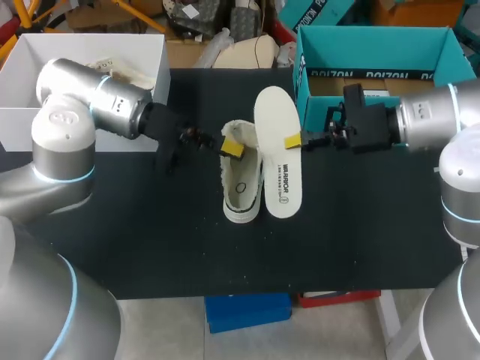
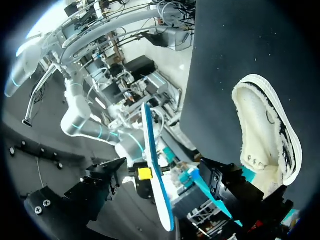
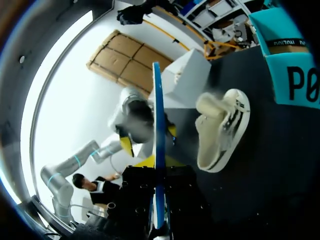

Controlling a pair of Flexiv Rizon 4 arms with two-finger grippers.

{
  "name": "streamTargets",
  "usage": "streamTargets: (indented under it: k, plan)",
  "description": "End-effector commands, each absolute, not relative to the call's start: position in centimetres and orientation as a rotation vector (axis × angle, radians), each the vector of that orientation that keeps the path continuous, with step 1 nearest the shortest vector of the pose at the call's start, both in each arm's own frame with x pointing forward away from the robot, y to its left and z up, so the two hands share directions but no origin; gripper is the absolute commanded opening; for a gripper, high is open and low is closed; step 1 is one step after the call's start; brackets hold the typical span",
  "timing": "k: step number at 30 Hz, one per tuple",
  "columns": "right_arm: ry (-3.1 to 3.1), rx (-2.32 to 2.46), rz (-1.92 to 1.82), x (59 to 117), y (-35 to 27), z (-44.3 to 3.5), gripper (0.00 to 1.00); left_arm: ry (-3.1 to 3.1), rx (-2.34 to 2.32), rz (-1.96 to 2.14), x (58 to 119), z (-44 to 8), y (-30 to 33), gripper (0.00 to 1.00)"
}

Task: Take the shoe out of the shoebox, open the shoe tongue, remove and reinsert the insole, then place the shoe into the shoebox

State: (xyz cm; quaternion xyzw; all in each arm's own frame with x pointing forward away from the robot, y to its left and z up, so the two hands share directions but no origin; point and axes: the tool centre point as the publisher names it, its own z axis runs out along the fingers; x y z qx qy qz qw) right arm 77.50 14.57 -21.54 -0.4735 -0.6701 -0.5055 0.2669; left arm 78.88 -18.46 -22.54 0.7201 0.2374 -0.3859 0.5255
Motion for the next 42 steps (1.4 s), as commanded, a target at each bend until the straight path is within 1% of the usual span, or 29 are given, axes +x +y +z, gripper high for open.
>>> streamTargets:
  k: [1,2,5,7,9,10,15,17,21,23,24,26,30,37,39,42]
  plan:
    - [-1.803,-1.283,-1.381,77.6,15.4,-21.5,0.0,0.747,1.366,-0.847,78.6,-23.1,-19.0,0.94]
    - [-1.802,-1.284,-1.384,77.7,15.4,-21.4,0.0,0.778,1.345,-0.861,78.6,-23.3,-19.2,0.95]
    - [-1.8,-1.287,-1.389,77.9,15.7,-21.2,0.0,0.809,1.285,-0.872,78.6,-23.5,-19.5,0.92]
    - [-1.792,-1.289,-1.396,77.9,15.9,-21.0,0.0,0.814,1.248,-0.867,78.8,-23.4,-19.6,0.92]
    - [-1.794,-1.286,-1.398,78.0,16.2,-20.8,0.0,0.843,1.182,-0.89,79.1,-23.3,-19.7,0.9]
    - [-1.797,-1.283,-1.404,78.0,16.3,-20.6,0.0,0.855,1.154,-0.901,79.2,-23.3,-19.7,0.87]
    - [-1.82,-1.267,-1.394,77.9,16.8,-20.5,0.0,0.9,1.029,-0.98,79.9,-22.6,-19.9,0.86]
    - [-1.822,-1.266,-1.39,77.8,16.9,-20.6,0.0,0.897,1.018,-0.988,80.1,-22.2,-19.9,0.87]
    - [-1.824,-1.268,-1.366,77.3,16.9,-21.0,0.0,0.895,1.028,-0.986,80.2,-21.6,-19.8,0.86]
    - [-1.822,-1.27,-1.361,77.1,17.0,-21.2,0.0,0.89,1.04,-0.98,80.3,-21.4,-19.7,0.83]
    - [-1.821,-1.271,-1.359,77.0,17.0,-21.2,0.0,0.89,1.041,-0.979,80.3,-21.3,-19.6,0.83]
    - [-1.818,-1.273,-1.349,76.7,17.2,-21.4,0.0,0.889,1.044,-0.978,80.4,-21.2,-19.5,0.78]
    - [-1.814,-1.274,-1.334,76.4,17.6,-21.9,0.0,0.88,1.043,-0.984,80.5,-21.1,-19.5,0.75]
    - [-1.812,-1.275,-1.319,76.5,17.9,-22.3,0.0,0.862,1.058,-1.026,79.9,-21.2,-20.6,0.56]
    - [-1.813,-1.274,-1.315,76.5,17.9,-22.3,0.0,0.859,1.06,-1.028,79.9,-21.1,-20.8,0.53]
    - [-1.812,-1.277,-1.311,76.5,18.0,-22.3,0.0,0.855,1.058,-1.035,79.8,-21.0,-20.9,0.38]
